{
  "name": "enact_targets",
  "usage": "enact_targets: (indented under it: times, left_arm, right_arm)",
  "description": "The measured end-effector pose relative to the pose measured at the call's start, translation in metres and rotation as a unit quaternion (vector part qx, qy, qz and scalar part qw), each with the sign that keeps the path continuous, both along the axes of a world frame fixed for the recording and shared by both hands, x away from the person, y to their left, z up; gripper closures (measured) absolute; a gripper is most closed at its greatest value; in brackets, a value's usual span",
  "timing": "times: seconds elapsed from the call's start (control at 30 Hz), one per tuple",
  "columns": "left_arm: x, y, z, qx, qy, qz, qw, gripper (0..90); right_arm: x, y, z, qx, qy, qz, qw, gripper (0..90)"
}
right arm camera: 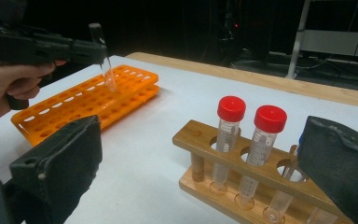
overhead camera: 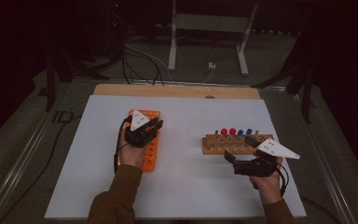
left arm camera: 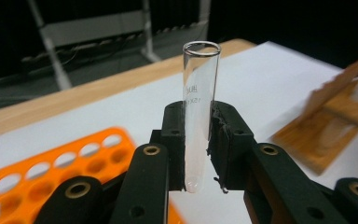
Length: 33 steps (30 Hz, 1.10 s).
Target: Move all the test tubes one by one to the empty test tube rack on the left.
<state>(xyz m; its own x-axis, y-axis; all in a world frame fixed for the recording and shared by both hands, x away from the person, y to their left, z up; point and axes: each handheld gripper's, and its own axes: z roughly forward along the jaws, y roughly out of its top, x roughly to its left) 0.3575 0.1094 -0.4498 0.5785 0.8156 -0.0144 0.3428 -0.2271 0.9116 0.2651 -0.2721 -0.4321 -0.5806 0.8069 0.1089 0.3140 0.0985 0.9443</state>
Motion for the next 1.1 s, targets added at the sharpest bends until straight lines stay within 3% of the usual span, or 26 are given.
enact_targets:
  times: [0.4,0.57,0.63,1.1]
  left_arm:
    - [0.005,0.012,-0.016,0.032,0.039,0.027,0.9984,76.9]
    - [0.009,0.012,-0.023,0.057,0.085,0.022,0.9945,76.9]
    - [0.009,0.013,-0.024,0.057,0.094,0.023,0.9937,77.1]
    - [0.008,0.009,-0.023,0.091,0.117,0.015,0.9889,77.1]
  right_arm:
    - [0.000,0.001,-0.002,-0.002,0.000,0.001,1.0000,0.1]
    - [0.000,0.002,-0.002,-0.005,-0.002,0.003,1.0000,0.2]
    - [0.000,0.002,-0.003,-0.007,-0.002,0.004,1.0000,0.1]
    - [0.000,0.003,-0.004,-0.009,0.001,0.009,0.9999,0.2]
